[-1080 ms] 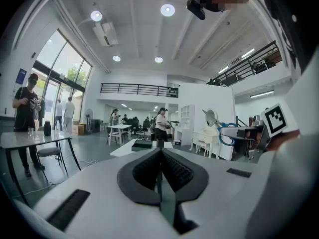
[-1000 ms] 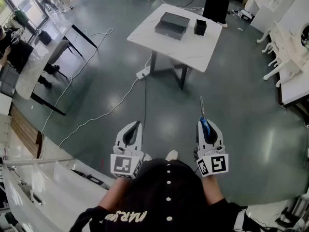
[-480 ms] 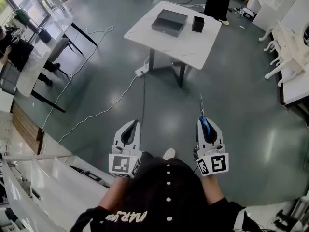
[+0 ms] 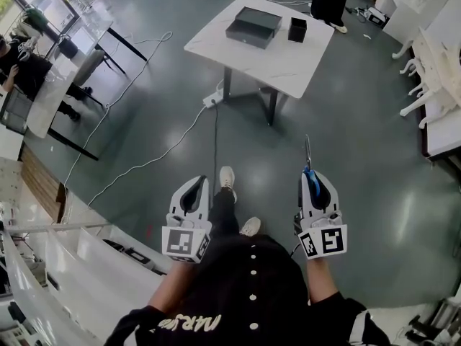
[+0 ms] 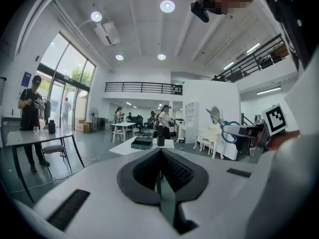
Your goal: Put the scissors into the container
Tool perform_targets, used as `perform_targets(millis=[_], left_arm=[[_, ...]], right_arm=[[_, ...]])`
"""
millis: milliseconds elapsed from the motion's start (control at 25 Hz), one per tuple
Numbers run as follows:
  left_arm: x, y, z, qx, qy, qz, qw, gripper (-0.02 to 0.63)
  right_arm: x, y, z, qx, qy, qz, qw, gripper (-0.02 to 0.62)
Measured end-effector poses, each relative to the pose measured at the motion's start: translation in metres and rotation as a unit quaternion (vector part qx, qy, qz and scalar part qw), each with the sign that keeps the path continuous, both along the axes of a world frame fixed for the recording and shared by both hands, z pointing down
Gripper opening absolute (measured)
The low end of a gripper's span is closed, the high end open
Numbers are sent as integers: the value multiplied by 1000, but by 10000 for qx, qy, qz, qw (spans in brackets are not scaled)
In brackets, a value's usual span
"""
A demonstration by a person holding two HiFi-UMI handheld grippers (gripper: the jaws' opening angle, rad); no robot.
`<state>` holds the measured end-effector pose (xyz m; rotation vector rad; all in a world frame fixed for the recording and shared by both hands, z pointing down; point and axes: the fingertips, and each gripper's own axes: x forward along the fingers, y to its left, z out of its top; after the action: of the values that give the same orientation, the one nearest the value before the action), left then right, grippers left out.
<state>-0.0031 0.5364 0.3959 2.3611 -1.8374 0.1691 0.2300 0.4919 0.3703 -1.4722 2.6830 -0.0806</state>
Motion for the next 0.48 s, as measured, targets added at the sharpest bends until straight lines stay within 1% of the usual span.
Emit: perform_targets(millis=[320,480], left_arm=[[3,-28,-7,123,-6,72,9999,26],[6,-51,-11,215,51,251,9994,26]], right_arm=[[3,-22,-6,27,-47,59,10000,61],[0,-40,-9,101,-73,50,9999,61]])
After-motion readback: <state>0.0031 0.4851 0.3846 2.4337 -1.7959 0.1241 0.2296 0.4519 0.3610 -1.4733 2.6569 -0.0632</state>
